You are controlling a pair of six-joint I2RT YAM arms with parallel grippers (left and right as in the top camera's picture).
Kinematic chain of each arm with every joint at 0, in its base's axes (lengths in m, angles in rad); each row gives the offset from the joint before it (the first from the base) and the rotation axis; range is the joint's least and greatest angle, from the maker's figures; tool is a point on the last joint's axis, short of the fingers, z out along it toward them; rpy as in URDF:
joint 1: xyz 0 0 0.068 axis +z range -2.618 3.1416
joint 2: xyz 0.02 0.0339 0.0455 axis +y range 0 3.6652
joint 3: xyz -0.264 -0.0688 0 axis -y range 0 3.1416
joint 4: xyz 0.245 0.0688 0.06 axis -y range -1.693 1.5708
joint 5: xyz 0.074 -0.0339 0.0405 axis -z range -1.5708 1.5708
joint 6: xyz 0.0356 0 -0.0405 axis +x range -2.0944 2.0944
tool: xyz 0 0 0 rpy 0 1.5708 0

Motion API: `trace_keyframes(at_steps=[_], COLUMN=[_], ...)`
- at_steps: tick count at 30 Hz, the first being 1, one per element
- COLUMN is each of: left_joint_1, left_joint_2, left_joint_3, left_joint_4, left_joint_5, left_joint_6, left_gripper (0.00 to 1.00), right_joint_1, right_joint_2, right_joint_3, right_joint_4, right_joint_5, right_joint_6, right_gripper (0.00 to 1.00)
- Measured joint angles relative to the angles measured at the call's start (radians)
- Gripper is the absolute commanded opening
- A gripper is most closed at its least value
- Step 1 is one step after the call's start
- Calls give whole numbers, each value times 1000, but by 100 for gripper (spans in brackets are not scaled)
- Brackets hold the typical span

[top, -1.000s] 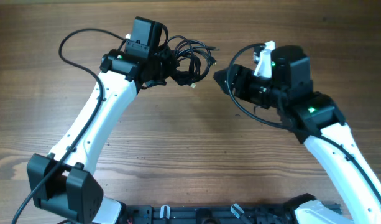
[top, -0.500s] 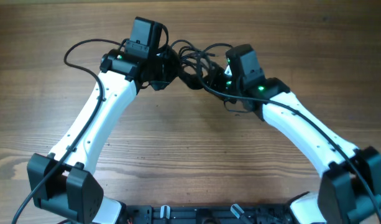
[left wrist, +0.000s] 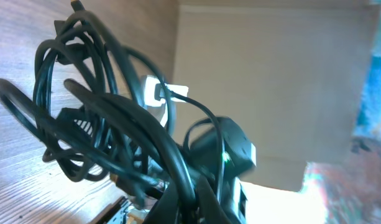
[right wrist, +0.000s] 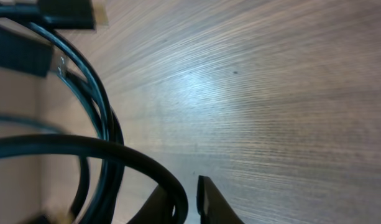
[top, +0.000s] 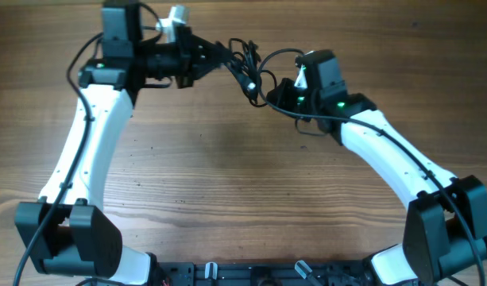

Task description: Untangle cables

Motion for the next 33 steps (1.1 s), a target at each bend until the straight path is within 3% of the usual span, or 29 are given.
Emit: trace_keyframes(at_steps=[3,5,10,13,15,18,21,26,33], left_joint_1=[52,83,108,114,114,113,107,48,-63], left_joint_2=[1,1,2,6,7,7,7,8,8], left_joint_3=[0,0,0,0,0,0,1,5,5], left_joint_4=[30,73,95,104,114,113,53,-163,-178], left_joint_5=[93,222,354,364,371,375,360,149,-36], left_joint_6=[57,166,435,526,553,536,510,495,495], left_gripper=[4,4,4,4,4,4,4,4,4], right_joint_1=[-49,-79,-128,-135,-153,-164,-164,-152,-65], right_joint_2=[0,0,0,-1,-1,-6,-37,-152,-163], right_joint_3=[2,11,34,59,96,161,223,268,277], right_joint_4=[-7,-50,-309,-396,-430,-449,-431,-363,-347], right_joint_5=[-141,-249,-297,-233,-201,-226,-326,-388,-348], right_joint_6=[-143,-262,-500,-515,-518,-537,-558,-514,-311], right_gripper=[13,11,7,11,22,36,43,53,59])
